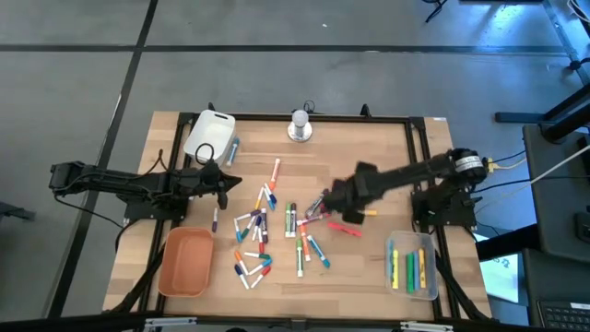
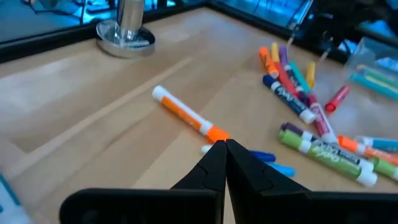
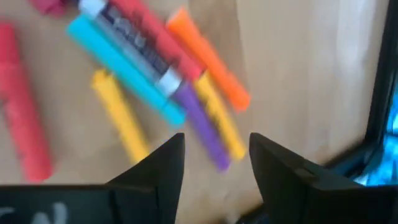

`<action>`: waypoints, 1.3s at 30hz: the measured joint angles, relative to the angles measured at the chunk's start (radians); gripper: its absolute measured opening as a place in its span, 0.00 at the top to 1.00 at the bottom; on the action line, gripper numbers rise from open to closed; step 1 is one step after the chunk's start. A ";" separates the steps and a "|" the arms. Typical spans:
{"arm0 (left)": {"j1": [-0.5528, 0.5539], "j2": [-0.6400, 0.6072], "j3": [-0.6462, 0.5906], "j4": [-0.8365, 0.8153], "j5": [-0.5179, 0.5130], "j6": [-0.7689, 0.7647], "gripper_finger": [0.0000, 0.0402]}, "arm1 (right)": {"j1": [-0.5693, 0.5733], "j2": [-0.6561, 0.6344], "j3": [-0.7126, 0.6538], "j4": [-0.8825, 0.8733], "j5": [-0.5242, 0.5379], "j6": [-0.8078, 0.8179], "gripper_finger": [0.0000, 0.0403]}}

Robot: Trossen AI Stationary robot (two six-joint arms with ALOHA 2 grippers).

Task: Pick & Place Markers
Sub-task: Put the orange highlighter pen into the transparent bin

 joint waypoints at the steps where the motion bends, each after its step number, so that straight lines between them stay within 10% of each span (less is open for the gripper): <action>1: 0.000 0.000 0.000 0.002 0.000 0.000 0.98 | -0.035 0.000 0.000 0.036 0.001 -0.075 0.56; 10: 0.000 0.006 0.000 -0.015 -0.038 0.021 0.98 | -0.245 0.014 -0.007 0.189 -0.117 -0.532 0.68; 39: 0.000 0.068 0.000 -0.017 -0.184 0.098 0.98 | -0.317 0.230 -0.007 0.254 -0.248 -0.652 0.70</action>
